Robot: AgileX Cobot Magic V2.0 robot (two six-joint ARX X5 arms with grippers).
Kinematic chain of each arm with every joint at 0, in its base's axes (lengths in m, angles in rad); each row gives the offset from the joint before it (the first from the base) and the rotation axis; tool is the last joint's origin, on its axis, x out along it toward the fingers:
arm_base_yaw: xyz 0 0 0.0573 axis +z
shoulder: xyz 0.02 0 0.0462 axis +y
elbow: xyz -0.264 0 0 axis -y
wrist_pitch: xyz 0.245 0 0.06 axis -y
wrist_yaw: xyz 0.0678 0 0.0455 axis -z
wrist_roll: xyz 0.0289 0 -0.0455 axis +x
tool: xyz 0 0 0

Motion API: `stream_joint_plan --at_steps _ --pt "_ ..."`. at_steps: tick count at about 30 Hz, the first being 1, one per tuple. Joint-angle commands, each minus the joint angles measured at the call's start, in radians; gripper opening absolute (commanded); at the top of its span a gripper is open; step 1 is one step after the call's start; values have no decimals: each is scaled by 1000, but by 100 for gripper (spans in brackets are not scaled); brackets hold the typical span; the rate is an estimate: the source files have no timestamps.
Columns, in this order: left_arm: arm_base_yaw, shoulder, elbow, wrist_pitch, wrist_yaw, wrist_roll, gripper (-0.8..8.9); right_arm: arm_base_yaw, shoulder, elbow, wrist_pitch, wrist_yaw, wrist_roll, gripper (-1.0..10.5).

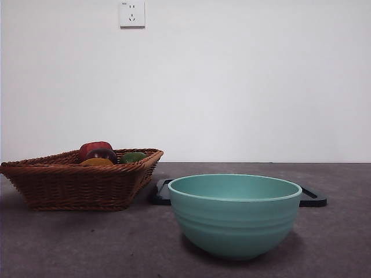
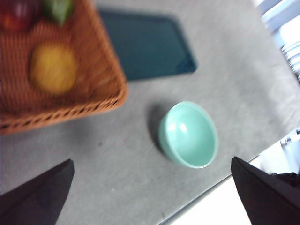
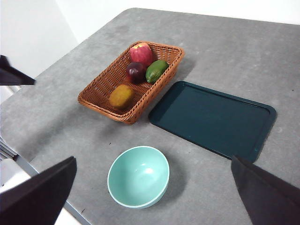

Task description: Pick up the wifruite, put it on the bowl, pick up the plate, put it on desk

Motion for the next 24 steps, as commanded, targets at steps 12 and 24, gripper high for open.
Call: stream_joint_plan --at_steps 12,24 --pt "-28 409 279 -3 -172 5 620 3 4 18 10 0 -6 580" --pt "-143 707 460 -22 -355 40 612 3 4 18 10 0 -6 580"
